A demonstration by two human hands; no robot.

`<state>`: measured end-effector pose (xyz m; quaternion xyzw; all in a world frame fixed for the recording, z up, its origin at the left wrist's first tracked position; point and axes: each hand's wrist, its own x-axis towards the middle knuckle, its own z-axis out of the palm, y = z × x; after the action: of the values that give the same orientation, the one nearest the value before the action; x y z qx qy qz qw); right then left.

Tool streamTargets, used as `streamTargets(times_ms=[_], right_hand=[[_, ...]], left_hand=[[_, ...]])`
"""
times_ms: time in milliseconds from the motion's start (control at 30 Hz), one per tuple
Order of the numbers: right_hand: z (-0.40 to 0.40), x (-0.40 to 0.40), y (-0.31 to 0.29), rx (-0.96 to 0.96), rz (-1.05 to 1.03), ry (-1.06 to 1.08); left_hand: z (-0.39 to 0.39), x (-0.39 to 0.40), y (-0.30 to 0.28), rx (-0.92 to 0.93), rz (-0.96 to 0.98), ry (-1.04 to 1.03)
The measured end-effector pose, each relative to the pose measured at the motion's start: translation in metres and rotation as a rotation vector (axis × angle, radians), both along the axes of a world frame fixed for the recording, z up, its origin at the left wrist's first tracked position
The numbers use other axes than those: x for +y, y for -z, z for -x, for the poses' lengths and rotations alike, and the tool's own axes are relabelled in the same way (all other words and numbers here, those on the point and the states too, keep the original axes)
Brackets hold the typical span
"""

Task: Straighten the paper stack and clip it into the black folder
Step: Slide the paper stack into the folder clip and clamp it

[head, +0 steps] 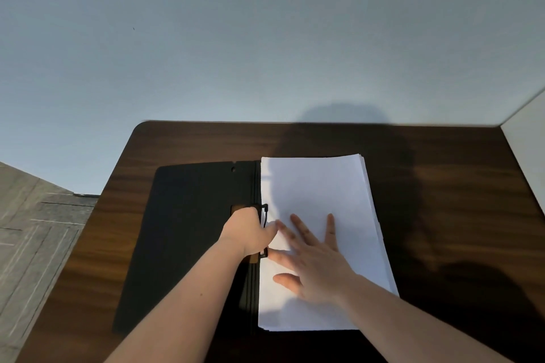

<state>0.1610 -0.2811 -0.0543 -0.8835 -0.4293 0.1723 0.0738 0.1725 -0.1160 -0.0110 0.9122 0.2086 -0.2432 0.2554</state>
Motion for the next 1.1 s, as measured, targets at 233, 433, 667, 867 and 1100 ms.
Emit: streamTargets(times_ms=[233, 433, 667, 867, 1100], right_hand=[[-0.002, 0.003, 0.008, 0.075, 0.005, 0.121], [-0.006, -0.007, 0.002, 0.135, -0.052, 0.107], [-0.011, -0.027, -0.002, 0.088, -0.009, 0.222], [-0.012, -0.041, 0.012, 0.026, 0.097, 0.251], [-0.015, -0.043, 0.015, -0.023, 0.135, 0.202]], left_hand=[[0.0, -0.004, -0.002, 0.002, -0.057, 0.027], [0.001, 0.001, 0.001, 0.03, -0.073, 0.023], [0.019, 0.033, 0.004, -0.168, -0.097, -0.197], [0.053, 0.091, 0.003, 0.037, -0.296, -0.64], [0.056, 0.119, -0.012, 0.268, -0.331, -0.829]])
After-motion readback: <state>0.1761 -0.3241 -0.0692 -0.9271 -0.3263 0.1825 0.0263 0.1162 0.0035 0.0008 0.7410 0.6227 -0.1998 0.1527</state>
